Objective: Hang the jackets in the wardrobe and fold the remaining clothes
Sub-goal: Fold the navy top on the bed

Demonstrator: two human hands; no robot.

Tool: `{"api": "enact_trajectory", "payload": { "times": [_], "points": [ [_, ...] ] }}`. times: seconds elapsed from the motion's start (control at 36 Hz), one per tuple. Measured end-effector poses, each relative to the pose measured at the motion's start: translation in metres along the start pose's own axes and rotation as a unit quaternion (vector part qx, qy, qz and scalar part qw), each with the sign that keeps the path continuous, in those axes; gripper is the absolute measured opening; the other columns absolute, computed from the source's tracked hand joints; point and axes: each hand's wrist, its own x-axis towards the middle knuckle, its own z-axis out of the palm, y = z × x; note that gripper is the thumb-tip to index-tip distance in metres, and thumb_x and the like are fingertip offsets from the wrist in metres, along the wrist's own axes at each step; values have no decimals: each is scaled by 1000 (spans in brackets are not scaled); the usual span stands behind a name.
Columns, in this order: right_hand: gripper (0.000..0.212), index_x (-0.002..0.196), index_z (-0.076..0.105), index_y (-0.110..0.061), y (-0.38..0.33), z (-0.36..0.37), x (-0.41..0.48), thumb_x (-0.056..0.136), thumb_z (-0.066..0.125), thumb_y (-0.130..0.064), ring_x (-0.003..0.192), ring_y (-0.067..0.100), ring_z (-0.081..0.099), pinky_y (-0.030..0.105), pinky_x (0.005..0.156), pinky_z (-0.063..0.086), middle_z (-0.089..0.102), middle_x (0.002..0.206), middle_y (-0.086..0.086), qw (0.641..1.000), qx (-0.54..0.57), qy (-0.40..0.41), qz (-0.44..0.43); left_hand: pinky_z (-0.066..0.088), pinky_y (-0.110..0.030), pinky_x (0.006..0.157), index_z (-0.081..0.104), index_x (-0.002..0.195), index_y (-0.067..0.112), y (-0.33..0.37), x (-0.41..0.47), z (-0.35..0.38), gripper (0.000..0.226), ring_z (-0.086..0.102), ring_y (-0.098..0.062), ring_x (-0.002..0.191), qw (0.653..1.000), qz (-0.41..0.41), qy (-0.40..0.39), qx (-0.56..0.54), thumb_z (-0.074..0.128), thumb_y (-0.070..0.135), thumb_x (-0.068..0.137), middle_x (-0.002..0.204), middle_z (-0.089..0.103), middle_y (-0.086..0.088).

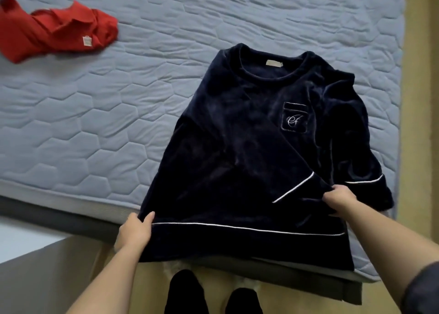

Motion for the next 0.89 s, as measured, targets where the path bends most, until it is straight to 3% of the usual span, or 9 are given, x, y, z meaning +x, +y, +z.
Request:
{"api": "enact_trajectory", "payload": {
  "times": [0.08,0.19,0.33,0.42,0.5,0.58,0.67,0.78,0.89],
  "points": [
    [24,107,54,-12,-2,-2,-6,84,59,-8,93,37,61,41,67,55,62,98,20,998,-25,-49,-15,42,-43,90,45,120,4,8,-2,-1,49,52,-39,114,1000,-24,-17,-4,49,45,94,125,54,-23],
    [42,120,50,-13,-15,0,-11,81,64,-16,100,35,60,37,82,49,63,107,17,997,-47,-56,-31,40,-47,96,37,131,2,21,-5,-12,55,44,-39,123,1000,-14,18,12,55,35,91,138,42,-21],
    [43,127,49,-10,-18,8,-11,87,60,-19,106,34,59,40,91,50,62,115,17,997,-59,-44,-32,40,-46,94,47,127,9,40,-21,-13,45,46,-32,118,972,175,146,64,58,20,85,128,49,-13],
    [36,123,53,-8,-6,9,-11,88,56,-16,103,36,60,44,90,52,62,112,19,998,-52,-27,-15,43,-41,89,46,127,17,40,-26,0,40,49,-27,113,951,250,65,169,53,22,88,123,51,-6],
    [42,126,47,-8,11,4,-18,86,56,-16,103,38,60,42,89,51,62,112,22,999,-46,-19,16,45,-38,84,41,128,19,36,-34,9,39,45,-26,114,954,200,-32,220,50,24,90,125,43,-6],
    [57,135,38,-7,27,-2,-30,86,64,-20,111,38,55,35,86,43,57,122,21,999,-37,-21,27,46,-36,84,46,118,18,39,-52,10,31,45,-25,111,952,198,2,236,53,24,89,119,44,-6],
    [64,138,34,-6,47,-4,-42,84,66,-16,116,37,52,37,91,43,51,130,21,998,-29,-12,48,45,-31,80,47,114,20,37,-67,18,30,47,-21,106,908,286,49,303,55,27,86,115,47,-2],
    [53,131,38,0,78,8,-53,85,62,-13,106,37,56,39,88,46,56,117,23,995,-14,-55,77,43,-30,83,46,118,22,30,-79,40,33,47,-19,110,849,373,-14,374,54,30,87,118,45,1],
    [51,130,42,4,109,23,-56,87,60,-16,119,41,49,41,97,41,51,128,28,991,-27,-34,127,44,-29,85,47,123,22,27,-90,61,34,48,-18,110,853,370,-83,358,53,29,90,121,45,1]
  ]
}}
